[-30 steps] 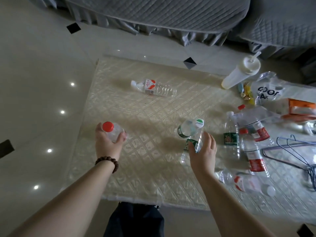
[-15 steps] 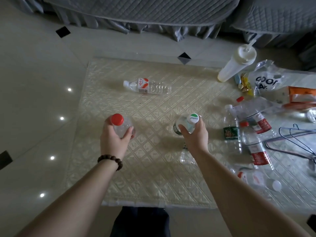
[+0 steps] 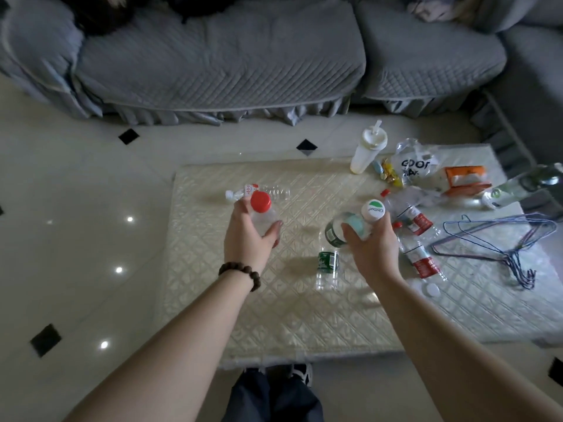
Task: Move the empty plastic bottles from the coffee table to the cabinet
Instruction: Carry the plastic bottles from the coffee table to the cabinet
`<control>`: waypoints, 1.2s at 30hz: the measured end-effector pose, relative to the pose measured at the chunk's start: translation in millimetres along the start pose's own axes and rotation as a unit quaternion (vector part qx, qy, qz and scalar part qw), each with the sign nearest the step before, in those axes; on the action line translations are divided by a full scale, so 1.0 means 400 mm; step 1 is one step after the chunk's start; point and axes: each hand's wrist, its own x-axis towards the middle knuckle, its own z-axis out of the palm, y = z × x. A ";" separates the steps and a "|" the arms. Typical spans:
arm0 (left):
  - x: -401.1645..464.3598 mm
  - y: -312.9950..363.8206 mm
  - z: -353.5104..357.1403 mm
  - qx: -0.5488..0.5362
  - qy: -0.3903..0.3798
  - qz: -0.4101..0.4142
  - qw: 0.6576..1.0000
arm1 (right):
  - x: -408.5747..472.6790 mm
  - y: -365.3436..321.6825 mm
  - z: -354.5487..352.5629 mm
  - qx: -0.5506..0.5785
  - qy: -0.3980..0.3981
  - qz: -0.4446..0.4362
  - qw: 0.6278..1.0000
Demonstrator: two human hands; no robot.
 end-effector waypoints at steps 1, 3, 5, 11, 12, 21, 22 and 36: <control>-0.005 0.026 -0.003 0.001 -0.009 0.011 1.000 | -0.017 -0.008 -0.024 0.004 0.011 0.002 1.000; -0.017 0.070 -0.002 -0.001 -0.030 0.039 0.999 | -0.052 -0.016 -0.071 0.011 0.039 0.007 0.999; -0.034 0.111 0.004 -0.007 -0.056 0.067 0.996 | -0.088 -0.015 -0.116 0.017 0.071 0.018 0.997; -0.122 0.220 0.037 -0.032 -0.148 0.148 0.977 | -0.221 0.015 -0.255 0.024 0.184 0.069 0.980; -0.141 0.232 0.047 -0.033 -0.162 0.162 0.973 | -0.247 0.026 -0.275 0.023 0.202 0.081 0.976; -0.381 0.333 0.155 -0.079 -0.328 0.288 0.896 | -0.558 0.154 -0.422 0.043 0.389 0.187 0.901; -0.413 0.343 0.167 -0.077 -0.345 0.304 0.885 | -0.596 0.172 -0.433 0.046 0.407 0.199 0.890; -0.910 0.456 0.318 -0.067 -0.561 0.404 0.720 | -1.101 0.376 -0.567 0.011 0.613 0.359 0.704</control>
